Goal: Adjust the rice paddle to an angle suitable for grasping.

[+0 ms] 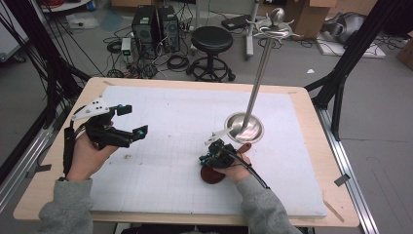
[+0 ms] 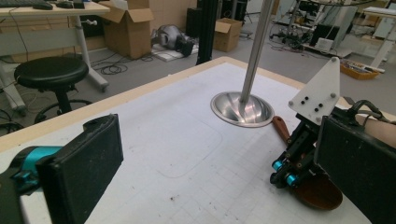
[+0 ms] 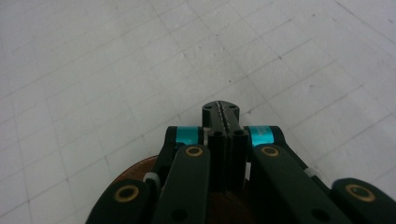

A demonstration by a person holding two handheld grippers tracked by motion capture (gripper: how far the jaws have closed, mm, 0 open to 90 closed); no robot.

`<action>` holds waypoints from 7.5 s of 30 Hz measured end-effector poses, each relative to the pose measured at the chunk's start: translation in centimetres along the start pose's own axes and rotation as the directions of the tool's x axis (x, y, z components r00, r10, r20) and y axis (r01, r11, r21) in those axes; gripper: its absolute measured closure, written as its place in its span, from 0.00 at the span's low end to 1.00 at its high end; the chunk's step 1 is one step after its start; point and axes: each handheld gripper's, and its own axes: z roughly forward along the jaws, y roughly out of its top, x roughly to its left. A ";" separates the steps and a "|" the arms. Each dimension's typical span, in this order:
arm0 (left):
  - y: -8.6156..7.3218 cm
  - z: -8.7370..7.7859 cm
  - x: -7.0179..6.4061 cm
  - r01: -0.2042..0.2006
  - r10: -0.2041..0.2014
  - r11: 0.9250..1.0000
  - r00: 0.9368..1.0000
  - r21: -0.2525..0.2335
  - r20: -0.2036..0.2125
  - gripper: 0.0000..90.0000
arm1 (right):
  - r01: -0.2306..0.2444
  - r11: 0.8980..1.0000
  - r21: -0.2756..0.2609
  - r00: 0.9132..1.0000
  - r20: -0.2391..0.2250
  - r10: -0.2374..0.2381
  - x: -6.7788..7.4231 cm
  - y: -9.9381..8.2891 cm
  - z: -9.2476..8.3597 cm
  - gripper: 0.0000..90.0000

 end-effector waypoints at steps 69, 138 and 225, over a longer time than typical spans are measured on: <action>-0.1 1.0 0.7 0.022 -0.022 1.000 1.000 0.013 0.008 0.02 | 0.047 0.999 -0.017 0.999 0.000 -0.047 0.9 -8.2 -6.7 1.00; -0.7 0.6 0.1 0.011 -0.011 0.999 1.000 0.039 -0.004 0.02 | -0.116 0.984 -0.136 0.970 0.198 0.142 -6.4 -12.3 -11.6 1.00; -2.0 -2.7 0.2 0.033 -0.029 0.998 0.997 0.053 -0.077 0.02 | 0.033 0.998 -0.058 0.998 0.057 -0.029 -4.3 -6.8 -6.2 1.00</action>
